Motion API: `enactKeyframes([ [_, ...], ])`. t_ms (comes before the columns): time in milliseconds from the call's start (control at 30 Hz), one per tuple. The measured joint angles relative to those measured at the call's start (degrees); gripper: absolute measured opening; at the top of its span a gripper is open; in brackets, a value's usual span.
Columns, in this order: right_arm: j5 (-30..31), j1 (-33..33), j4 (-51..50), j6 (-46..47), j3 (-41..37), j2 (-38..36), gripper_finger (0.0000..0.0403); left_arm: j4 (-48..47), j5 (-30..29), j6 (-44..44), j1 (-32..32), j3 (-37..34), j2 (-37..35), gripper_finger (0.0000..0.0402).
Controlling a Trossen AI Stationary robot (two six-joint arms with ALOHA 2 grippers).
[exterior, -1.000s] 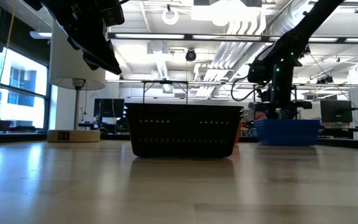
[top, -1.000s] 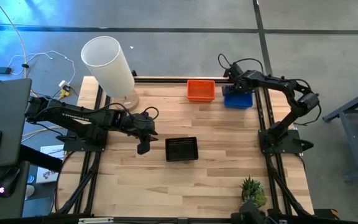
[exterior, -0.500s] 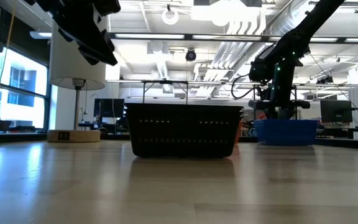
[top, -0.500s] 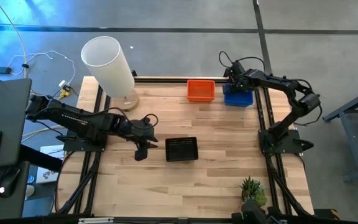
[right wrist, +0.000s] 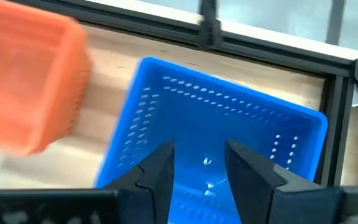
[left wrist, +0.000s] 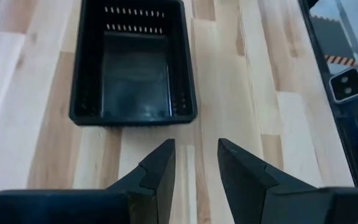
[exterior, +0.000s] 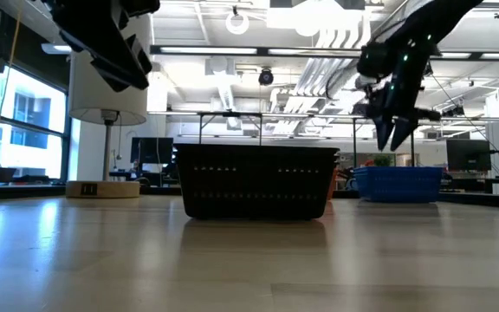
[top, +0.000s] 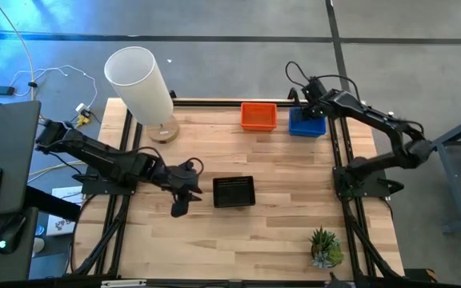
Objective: Stack baskets by color
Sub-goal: Move the stack of black bins to the top center of the table below the stack of orange bins
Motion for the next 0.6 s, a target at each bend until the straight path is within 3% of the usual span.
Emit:
enactKeyframes([
  [333, -0.03, 12.05, -5.67, 4.44, 0.00, -10.59, 0.0128, 0.05, -1.02, -3.52, -2.90, 0.00, 4.33, 0.0107],
  [600, 1.17, 23.25, -6.98, 9.75, 0.00, -14.07, 0.0128, 0.42, -3.74, -9.27, -3.45, 0.00, 10.19, 0.0107],
])
